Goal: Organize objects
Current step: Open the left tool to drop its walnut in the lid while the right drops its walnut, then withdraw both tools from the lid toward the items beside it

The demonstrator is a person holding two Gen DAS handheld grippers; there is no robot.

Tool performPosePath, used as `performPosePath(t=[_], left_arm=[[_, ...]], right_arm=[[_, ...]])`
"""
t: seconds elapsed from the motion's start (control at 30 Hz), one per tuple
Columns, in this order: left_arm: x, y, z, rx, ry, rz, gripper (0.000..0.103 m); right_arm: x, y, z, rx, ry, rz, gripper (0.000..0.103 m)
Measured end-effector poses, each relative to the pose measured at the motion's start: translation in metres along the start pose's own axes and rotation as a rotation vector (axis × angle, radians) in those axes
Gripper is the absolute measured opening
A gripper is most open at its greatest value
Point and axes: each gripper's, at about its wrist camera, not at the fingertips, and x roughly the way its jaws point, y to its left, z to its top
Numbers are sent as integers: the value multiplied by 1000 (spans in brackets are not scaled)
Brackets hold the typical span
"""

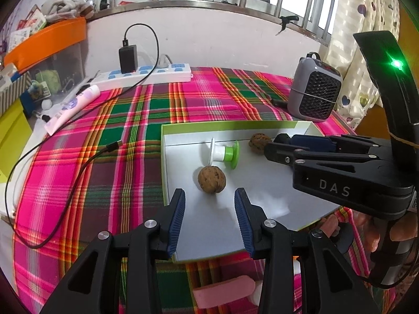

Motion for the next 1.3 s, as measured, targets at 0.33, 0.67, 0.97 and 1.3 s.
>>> performPosePath(t=[0.33,0.67,0.97,1.3], left_arm=[[-18,6,-12,-13,-22,-5,38],[-34,8,-21,-21,-40,-12,39],[-48,13,-32,-34,-52,-25,39],[-54,23,-51,-53,-44,-52,43]], right_arm=[[-21,-4,-15,30,-36,2,45],[-46,-5,-34,42,-88,6,45],[-62,-9,-52,55,-114,2,45],[-81,-20,-82,73,-147,-29,45]])
